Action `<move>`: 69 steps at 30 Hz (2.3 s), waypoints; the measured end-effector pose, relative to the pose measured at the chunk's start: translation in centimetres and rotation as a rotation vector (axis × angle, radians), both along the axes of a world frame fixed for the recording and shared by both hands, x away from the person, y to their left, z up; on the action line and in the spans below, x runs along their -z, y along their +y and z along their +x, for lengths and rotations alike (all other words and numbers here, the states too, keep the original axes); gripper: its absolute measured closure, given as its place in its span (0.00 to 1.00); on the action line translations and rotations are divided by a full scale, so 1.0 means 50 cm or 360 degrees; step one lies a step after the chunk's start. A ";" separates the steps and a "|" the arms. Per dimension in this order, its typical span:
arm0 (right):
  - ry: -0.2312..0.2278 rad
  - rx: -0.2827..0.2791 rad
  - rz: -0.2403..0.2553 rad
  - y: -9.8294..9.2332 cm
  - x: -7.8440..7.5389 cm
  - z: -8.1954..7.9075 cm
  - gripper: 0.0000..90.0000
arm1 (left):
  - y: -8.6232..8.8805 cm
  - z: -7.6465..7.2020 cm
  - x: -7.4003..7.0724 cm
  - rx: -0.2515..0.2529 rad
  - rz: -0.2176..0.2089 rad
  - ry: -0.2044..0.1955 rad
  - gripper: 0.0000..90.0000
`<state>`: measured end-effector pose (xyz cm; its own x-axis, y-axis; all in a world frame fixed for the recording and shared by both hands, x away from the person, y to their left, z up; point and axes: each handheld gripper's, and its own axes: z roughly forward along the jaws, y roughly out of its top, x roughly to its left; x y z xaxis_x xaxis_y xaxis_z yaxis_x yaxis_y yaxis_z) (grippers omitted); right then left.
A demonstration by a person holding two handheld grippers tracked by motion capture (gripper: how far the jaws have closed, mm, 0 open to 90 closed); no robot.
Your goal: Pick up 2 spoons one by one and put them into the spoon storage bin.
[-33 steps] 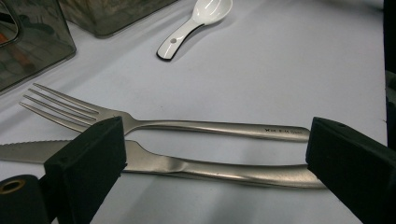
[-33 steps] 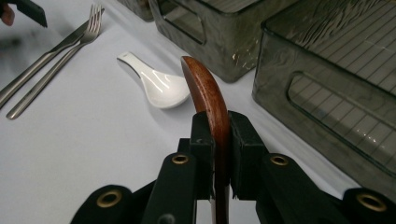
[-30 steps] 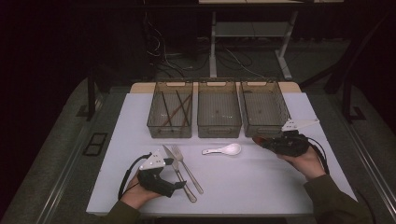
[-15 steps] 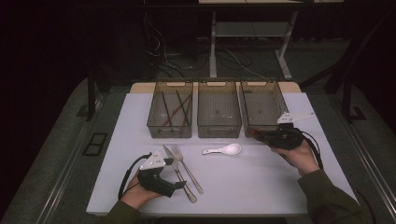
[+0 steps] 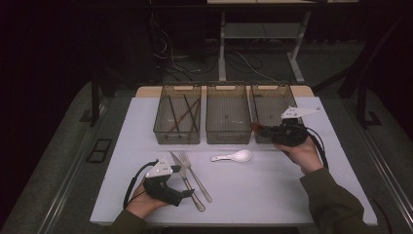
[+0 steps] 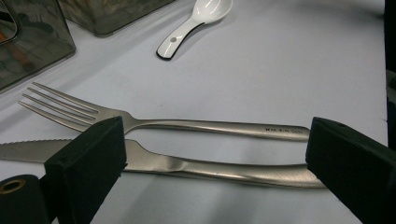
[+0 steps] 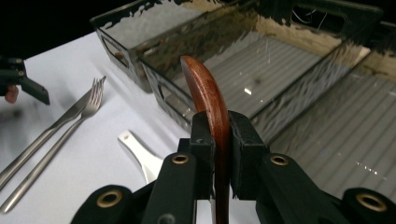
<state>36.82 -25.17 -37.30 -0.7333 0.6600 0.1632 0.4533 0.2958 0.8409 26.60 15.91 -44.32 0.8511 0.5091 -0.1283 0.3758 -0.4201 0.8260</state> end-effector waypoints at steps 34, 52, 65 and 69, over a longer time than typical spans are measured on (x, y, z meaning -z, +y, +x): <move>-0.0008 -0.0011 0.0074 0.183 -0.068 0.166 0.90 | 0.000 0.001 -0.001 0.0009 -0.0020 -0.0010 0.05; 0.0016 0.0000 0.0104 0.259 -0.044 0.235 0.90 | -0.003 0.000 -0.001 0.0028 -0.0032 -0.0001 0.05; 0.0218 0.0139 -0.0128 0.265 0.007 0.258 0.83 | -0.005 0.000 0.000 0.0037 -0.0023 0.0007 0.05; 0.0260 0.0181 -0.0216 0.261 0.013 0.257 0.69 | -0.005 0.000 0.000 0.0039 -0.0018 0.0005 0.05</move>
